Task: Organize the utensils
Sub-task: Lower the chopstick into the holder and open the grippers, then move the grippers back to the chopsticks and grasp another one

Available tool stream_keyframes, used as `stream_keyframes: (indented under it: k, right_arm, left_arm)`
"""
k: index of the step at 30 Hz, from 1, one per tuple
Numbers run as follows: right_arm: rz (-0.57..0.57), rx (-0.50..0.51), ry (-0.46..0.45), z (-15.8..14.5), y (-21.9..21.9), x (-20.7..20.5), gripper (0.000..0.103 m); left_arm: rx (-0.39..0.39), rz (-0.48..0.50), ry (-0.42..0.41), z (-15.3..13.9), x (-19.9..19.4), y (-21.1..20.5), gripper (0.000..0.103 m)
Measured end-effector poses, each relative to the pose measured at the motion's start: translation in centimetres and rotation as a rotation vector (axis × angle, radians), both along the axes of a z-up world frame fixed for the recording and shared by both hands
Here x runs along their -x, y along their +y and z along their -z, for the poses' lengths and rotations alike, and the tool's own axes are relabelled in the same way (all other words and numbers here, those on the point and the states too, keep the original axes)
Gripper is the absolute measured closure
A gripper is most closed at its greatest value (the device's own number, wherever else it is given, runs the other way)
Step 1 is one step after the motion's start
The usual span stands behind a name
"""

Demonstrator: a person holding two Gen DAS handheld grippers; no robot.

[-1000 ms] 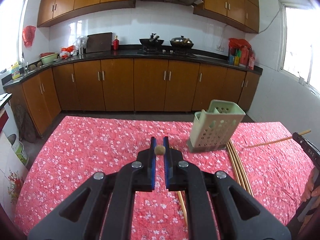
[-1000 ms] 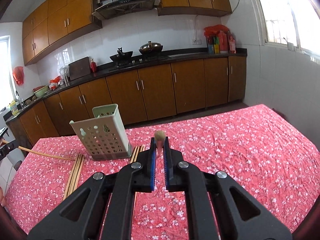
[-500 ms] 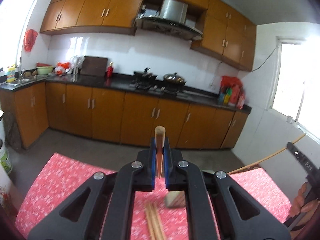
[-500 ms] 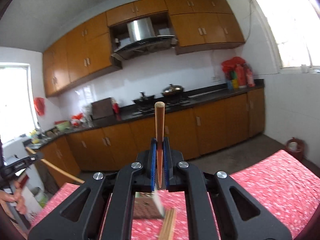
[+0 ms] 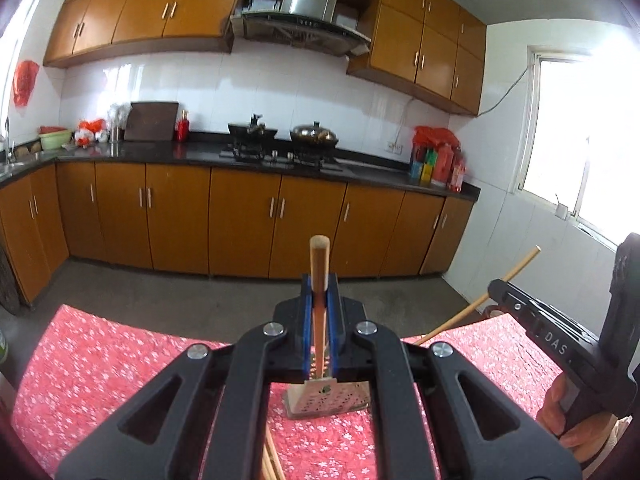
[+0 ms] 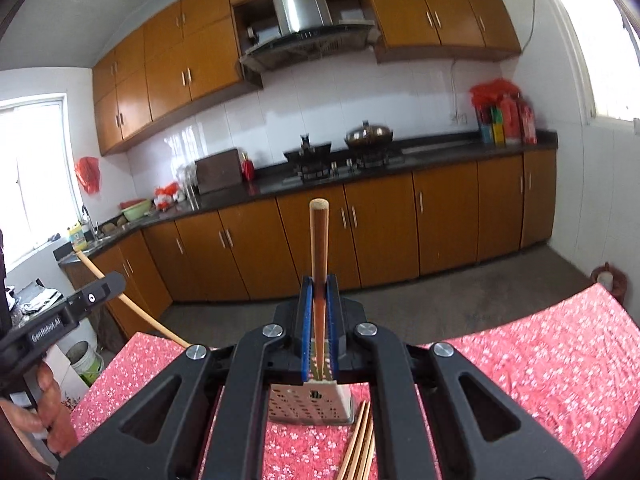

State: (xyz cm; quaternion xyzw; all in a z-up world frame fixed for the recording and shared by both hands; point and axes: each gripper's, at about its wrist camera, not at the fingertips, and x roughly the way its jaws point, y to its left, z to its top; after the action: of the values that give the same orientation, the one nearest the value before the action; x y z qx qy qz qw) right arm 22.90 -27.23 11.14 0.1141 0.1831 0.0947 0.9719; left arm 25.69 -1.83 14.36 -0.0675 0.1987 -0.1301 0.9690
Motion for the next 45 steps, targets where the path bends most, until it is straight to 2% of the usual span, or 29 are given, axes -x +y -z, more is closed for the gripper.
stream_keyframes:
  k: [8, 10, 11, 18, 22, 25, 30, 33, 35, 38, 45]
  right_arm:
    - [-0.003, -0.003, 0.067, 1.2, 0.3, -1.7, 0.092]
    - [0.005, -0.006, 0.06, 1.1, 0.1, -1.5, 0.075]
    - [0.01, -0.006, 0.051, 1.0, -0.1, -1.2, 0.072]
    - [0.055, -0.015, -0.02, -0.9, -1.6, 1.6, 0.071]
    - [0.091, -0.03, -0.021, -0.5, -3.4, 4.1, 0.07]
    - [0.117, 0.012, 0.045, 2.1, -4.0, 5.3, 0.07]
    - [0.096, 0.045, 0.31, 10.9, -3.7, 4.3, 0.07]
    - [0.048, 0.029, 0.457, 16.2, -2.5, 4.0, 0.081]
    - [0.019, 0.027, 0.5, 18.3, -1.2, 4.3, 0.084]
    - [-0.005, 0.046, 0.532, 20.0, 0.5, 4.5, 0.086]
    - [-0.025, 0.084, 0.554, 21.3, 2.6, 4.3, 0.088]
  left_arm:
    - [-0.02, -0.032, 0.053, 2.3, -2.3, -0.5, 0.093]
    - [-0.019, -0.034, 0.049, 2.2, -2.3, -0.4, 0.089]
    - [-0.019, -0.038, 0.044, 2.1, -2.1, -0.3, 0.084]
    - [-0.001, -0.073, -0.007, 1.0, 0.5, 1.3, 0.071]
    - [0.005, -0.102, -0.019, 0.8, 3.0, 2.9, 0.068]
    - [0.007, -0.131, -0.015, 1.8, 5.4, 4.8, 0.063]
    - [-0.045, -0.193, 0.059, 6.5, 8.0, 6.9, 0.062]
    - [-0.088, -0.224, 0.138, 10.4, 8.7, 7.3, 0.062]
    - [-0.114, -0.235, 0.188, 12.9, 9.2, 7.2, 0.062]
    - [-0.099, -0.225, 0.249, 15.3, 9.6, 7.1, 0.062]
    - [-0.066, -0.215, 0.337, 18.8, 10.5, 7.0, 0.062]
